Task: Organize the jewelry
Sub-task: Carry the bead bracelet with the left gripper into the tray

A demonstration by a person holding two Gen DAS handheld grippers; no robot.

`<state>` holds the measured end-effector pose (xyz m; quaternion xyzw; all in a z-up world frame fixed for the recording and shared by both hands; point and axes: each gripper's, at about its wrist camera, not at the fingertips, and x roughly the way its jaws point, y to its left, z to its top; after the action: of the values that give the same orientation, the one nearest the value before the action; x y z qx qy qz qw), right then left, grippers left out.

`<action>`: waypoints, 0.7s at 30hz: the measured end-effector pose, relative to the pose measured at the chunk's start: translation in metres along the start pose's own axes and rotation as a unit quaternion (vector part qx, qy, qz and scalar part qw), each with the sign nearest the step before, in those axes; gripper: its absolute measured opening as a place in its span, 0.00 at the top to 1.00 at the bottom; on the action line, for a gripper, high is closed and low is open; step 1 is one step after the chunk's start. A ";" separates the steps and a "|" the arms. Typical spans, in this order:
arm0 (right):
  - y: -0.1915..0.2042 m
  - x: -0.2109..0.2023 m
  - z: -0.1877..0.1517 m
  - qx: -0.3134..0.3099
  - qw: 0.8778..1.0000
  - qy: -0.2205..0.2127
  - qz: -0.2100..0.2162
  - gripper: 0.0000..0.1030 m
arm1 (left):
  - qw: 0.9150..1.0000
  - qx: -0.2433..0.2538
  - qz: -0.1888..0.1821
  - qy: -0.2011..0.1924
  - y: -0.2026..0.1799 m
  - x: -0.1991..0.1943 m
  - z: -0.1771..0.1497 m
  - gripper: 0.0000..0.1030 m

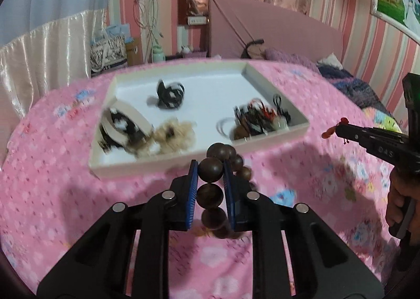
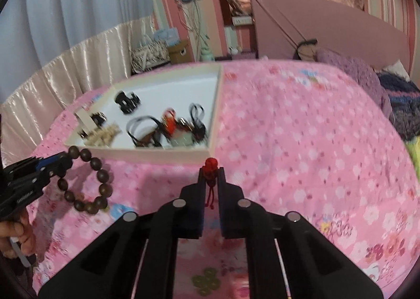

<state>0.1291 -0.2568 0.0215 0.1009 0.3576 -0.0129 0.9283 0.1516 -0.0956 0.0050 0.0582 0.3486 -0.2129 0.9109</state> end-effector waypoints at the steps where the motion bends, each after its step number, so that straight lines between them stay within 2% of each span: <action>1: 0.004 -0.002 0.004 -0.003 1.000 -0.004 0.003 0.93 | 1.000 0.002 0.002 -0.010 0.003 -0.004 0.006 0.83; 6: 0.029 0.001 0.031 -0.027 0.999 -0.023 0.023 0.93 | 0.999 0.002 0.010 -0.045 0.016 -0.015 0.036 0.83; 12: 0.057 0.019 0.065 -0.043 0.998 -0.036 0.033 0.93 | 0.997 -0.014 0.011 -0.073 0.040 -0.009 0.067 0.83; 16: 0.069 0.032 0.080 -0.053 0.997 -0.040 0.038 0.93 | 0.997 -0.015 0.019 -0.075 0.047 0.004 0.085 0.83; 21: 0.075 0.060 0.077 -0.056 0.997 -0.043 0.043 0.93 | 0.997 -0.031 0.015 -0.072 0.056 0.024 0.085 0.83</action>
<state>0.2318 -0.1955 0.0505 0.0631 0.3130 0.0432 0.9467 0.2435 -0.0746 0.0506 0.0199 0.2873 -0.1921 0.9382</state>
